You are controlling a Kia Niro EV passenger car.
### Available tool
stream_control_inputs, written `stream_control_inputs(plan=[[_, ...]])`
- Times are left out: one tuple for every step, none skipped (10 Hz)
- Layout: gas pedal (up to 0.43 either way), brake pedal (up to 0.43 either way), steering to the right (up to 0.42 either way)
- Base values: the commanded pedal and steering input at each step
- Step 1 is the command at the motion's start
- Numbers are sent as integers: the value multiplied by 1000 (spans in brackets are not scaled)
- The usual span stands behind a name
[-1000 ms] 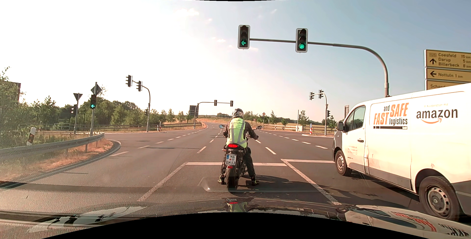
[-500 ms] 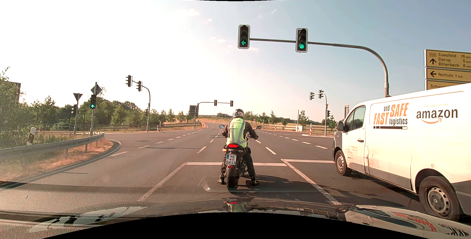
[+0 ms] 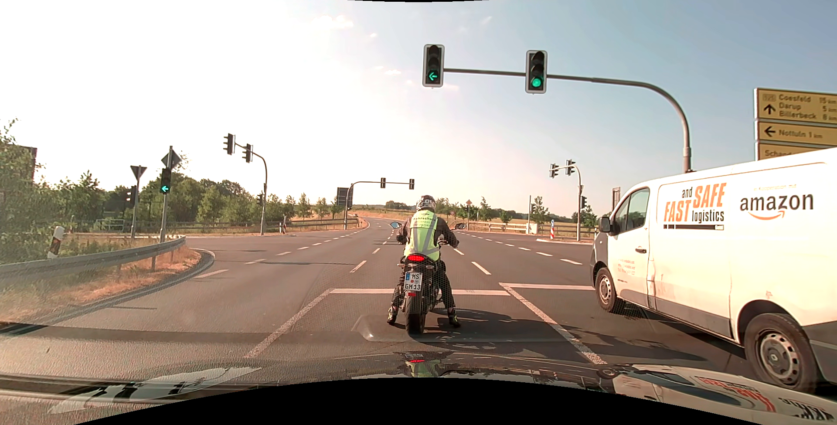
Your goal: Follow the waypoints while adhering to traffic rules and regulations
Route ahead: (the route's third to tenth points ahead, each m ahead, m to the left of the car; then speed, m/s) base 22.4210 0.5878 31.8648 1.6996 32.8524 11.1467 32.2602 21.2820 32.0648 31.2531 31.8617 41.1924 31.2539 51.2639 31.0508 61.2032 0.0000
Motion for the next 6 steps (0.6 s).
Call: stream_control_inputs(plan=[[169,0,-15],[169,0,-15],[169,0,-15],[189,0,-15],[220,0,-16],[248,0,-15]])
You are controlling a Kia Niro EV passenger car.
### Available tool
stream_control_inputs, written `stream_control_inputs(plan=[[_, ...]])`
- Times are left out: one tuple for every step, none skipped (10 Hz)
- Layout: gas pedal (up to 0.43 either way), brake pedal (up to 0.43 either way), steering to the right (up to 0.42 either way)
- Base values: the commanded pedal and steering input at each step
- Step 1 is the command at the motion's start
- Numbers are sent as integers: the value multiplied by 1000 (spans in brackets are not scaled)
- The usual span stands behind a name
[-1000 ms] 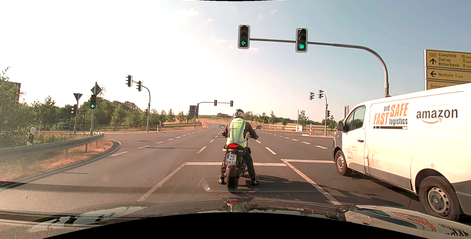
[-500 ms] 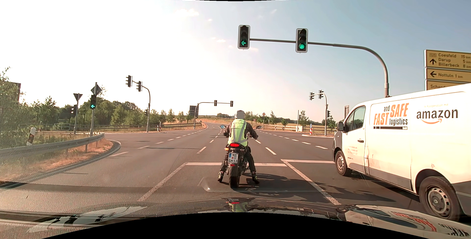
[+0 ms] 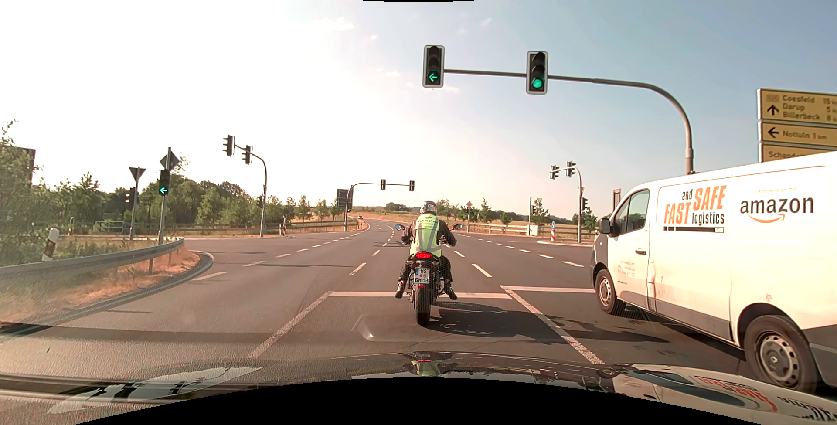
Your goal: Follow the waypoints while adhering to traffic rules and regulations
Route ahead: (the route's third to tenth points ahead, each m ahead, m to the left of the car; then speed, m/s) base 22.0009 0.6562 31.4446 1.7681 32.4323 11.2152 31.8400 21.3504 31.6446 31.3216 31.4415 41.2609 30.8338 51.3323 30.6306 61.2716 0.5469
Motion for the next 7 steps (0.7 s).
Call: stream_control_inputs(plan=[[268,0,-15],[280,0,-15],[280,0,-16],[280,0,-15],[280,0,-16],[280,0,-15],[287,0,-16]])
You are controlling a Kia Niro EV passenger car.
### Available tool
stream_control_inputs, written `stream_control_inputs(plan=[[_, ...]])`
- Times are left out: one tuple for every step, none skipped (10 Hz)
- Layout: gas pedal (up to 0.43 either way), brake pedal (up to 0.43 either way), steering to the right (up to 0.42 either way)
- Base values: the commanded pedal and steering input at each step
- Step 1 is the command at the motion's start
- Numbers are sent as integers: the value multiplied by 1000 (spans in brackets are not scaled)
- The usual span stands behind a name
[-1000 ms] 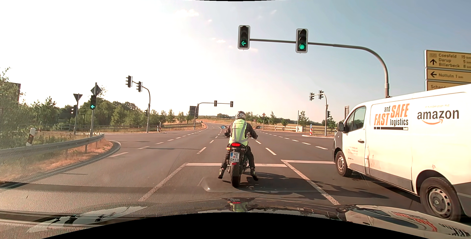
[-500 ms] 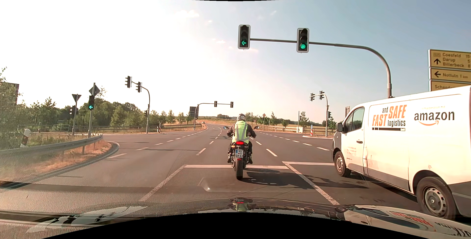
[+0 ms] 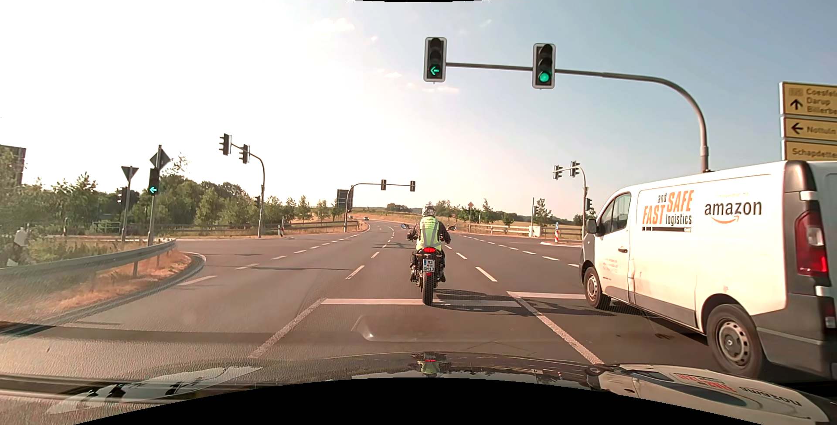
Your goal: Follow the waypoints while adhering to traffic rules and regulations
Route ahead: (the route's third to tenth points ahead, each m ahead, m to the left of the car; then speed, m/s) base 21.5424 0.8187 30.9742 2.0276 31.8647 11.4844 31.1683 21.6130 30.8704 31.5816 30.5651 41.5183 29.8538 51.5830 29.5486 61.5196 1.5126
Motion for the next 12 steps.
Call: stream_control_inputs(plan=[[311,0,-15],[331,0,-13],[339,0,-13],[339,0,-12],[339,0,-12],[339,0,-12],[339,0,-12],[339,0,-12],[339,0,-10],[339,0,-9],[350,0,-8],[350,0,-8]])
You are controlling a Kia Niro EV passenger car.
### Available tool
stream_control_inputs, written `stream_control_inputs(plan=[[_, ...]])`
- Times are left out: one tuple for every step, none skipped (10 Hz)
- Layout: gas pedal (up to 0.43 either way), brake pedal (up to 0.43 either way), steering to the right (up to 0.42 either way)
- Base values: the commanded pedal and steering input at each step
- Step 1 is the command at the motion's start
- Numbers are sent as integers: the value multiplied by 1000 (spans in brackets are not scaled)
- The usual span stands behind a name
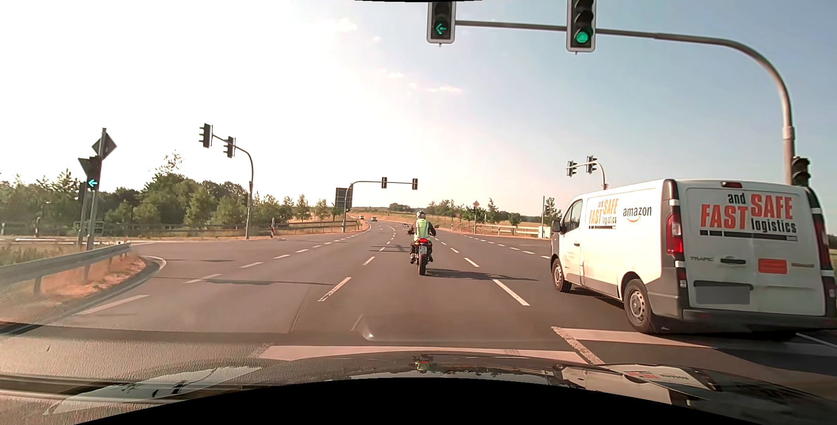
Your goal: Follow the waypoints while adhering to traffic rules and regulations
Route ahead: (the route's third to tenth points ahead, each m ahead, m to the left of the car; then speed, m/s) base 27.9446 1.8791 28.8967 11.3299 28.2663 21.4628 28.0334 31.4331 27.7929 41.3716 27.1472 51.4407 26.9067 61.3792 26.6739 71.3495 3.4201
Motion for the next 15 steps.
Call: stream_control_inputs(plan=[[350,0,-7],[350,0,-7],[350,0,-7],[350,0,-7],[350,0,-7],[350,0,-6],[350,0,-6],[339,0,-5],[339,0,-5],[331,0,-5],[319,0,-4],[311,0,-3],[299,0,-3],[299,0,-3],[280,0,-3]])
